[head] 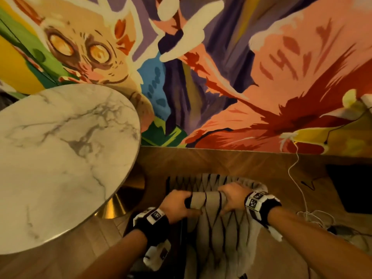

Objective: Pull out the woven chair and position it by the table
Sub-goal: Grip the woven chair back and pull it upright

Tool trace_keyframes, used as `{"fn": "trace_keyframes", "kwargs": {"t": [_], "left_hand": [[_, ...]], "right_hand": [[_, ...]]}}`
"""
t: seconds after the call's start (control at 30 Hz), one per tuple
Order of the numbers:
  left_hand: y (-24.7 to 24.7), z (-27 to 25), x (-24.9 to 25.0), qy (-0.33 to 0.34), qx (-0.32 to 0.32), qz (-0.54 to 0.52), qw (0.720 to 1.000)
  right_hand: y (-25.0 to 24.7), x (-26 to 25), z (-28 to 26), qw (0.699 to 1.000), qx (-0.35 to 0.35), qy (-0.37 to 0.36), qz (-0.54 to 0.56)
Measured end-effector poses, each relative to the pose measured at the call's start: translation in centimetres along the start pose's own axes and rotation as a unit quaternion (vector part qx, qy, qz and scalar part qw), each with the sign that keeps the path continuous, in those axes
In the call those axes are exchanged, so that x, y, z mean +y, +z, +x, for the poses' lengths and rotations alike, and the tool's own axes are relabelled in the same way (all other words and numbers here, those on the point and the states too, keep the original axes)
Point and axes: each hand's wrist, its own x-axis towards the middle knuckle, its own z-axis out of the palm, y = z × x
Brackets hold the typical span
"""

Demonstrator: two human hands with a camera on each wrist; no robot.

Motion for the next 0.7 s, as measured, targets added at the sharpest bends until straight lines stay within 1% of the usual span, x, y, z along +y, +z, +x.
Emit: {"fn": "trace_keyframes", "kwargs": {"t": [0.1,0.13,0.2,0.3,0.4,0.53,0.6,0.67,0.7], "left_hand": [[-3.5,-1.3,1.3,0.044,0.056,0.028,0.997],[-4.1,-2.3,1.5,0.055,0.066,0.028,0.996],[-4.1,-4.0,1.5,0.069,0.062,0.031,0.995],[-1.6,-7.2,-0.6,0.071,0.024,0.052,0.996],[1.4,-8.7,-3.4,0.037,-0.015,0.043,0.998],[4.0,-9.8,-5.4,-0.020,-0.042,0.021,0.999],[5.1,-10.5,-6.8,-0.045,-0.066,0.030,0.996],[6.2,-11.7,-9.1,-0.044,-0.083,0.041,0.995],[6.5,-12.7,-10.2,-0.050,-0.085,0.020,0.995]], "right_hand": [[-3.4,-2.0,-3.2,0.996,0.082,0.001,-0.022],[-3.6,-3.1,-4.5,0.994,0.106,0.006,-0.024],[-2.8,-4.4,-6.4,0.991,0.130,0.021,-0.029],[1.9,-6.9,-7.3,0.989,0.129,0.044,-0.057],[7.8,-8.2,-6.0,0.987,0.115,0.079,-0.082],[12.6,-8.9,-4.7,0.985,0.099,0.129,-0.061],[14.6,-10.0,-4.0,0.986,0.090,0.127,-0.055],[17.4,-11.2,-3.3,0.989,0.067,0.118,-0.053],[18.7,-11.6,-3.2,0.990,0.058,0.115,-0.056]]}}
